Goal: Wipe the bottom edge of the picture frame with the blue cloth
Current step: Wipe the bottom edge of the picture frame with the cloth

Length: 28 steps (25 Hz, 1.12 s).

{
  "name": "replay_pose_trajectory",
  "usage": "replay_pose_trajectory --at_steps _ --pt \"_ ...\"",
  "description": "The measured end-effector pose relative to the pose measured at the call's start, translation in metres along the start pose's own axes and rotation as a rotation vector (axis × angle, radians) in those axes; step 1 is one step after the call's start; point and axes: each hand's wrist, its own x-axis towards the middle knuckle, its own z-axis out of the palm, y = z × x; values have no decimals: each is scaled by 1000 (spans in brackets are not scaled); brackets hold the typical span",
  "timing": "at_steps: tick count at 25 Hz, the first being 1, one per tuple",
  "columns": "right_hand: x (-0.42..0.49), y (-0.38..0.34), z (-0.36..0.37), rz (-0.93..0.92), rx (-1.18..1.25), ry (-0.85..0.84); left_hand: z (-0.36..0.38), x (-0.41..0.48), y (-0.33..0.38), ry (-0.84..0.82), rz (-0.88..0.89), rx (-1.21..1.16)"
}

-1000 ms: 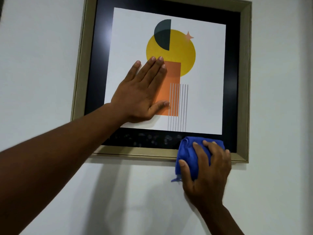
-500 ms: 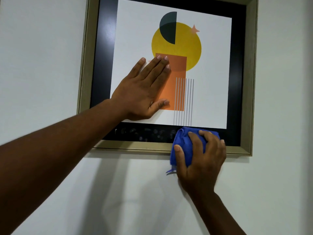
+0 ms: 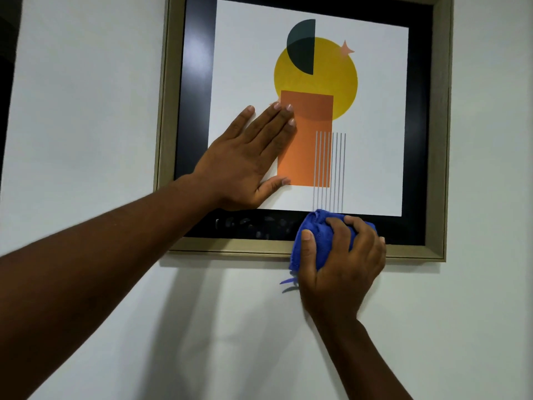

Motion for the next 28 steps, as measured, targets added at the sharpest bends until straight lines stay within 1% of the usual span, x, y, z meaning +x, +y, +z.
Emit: replay_pose_trajectory --at_steps 1,4,5,7,8,11,14,15,17,18,21,22,24,25,28 --pt "-1 -5 2 -1 -6 -1 0 -1 -1 3 6 -1" --pt "-11 -3 1 -157 -24 -53 0 -3 -6 6 16 -4" --pt "-9 -4 2 -148 -20 -49 -1 -5 -9 12 2 5" --pt "-6 -14 5 -61 -14 -31 -2 -5 -14 11 -16 -3" --pt "-7 -20 7 -60 -16 -35 -2 -4 -15 8 -23 -11" --pt "-17 -27 10 -172 -5 -52 -2 -2 -17 6 -26 -23" --pt "-13 -37 14 -72 16 2 -1 -2 -18 21 -55 -34" --pt "-15 -40 16 -93 15 -8 -2 -2 -19 27 -58 -44" --pt "-23 -41 16 -204 14 -53 -2 -4 -19 31 -60 -52" --pt "-25 -42 15 -215 15 -54 0 -6 -18 31 -64 -50" --pt "-16 -56 18 -84 13 -21 -1 -8 -20 12 -65 -46" --pt "-18 -58 19 -102 2 -42 -3 -9 -21 1 -56 -62" --pt "-27 -56 18 -226 -5 -88 -3 -12 -23 -18 -35 -62" --pt "-27 -56 18 -244 -5 -93 -3 -14 -25 -21 -26 -52" --pt "-23 -66 22 -105 -14 -45 -2 -19 -26 -19 -5 -40"
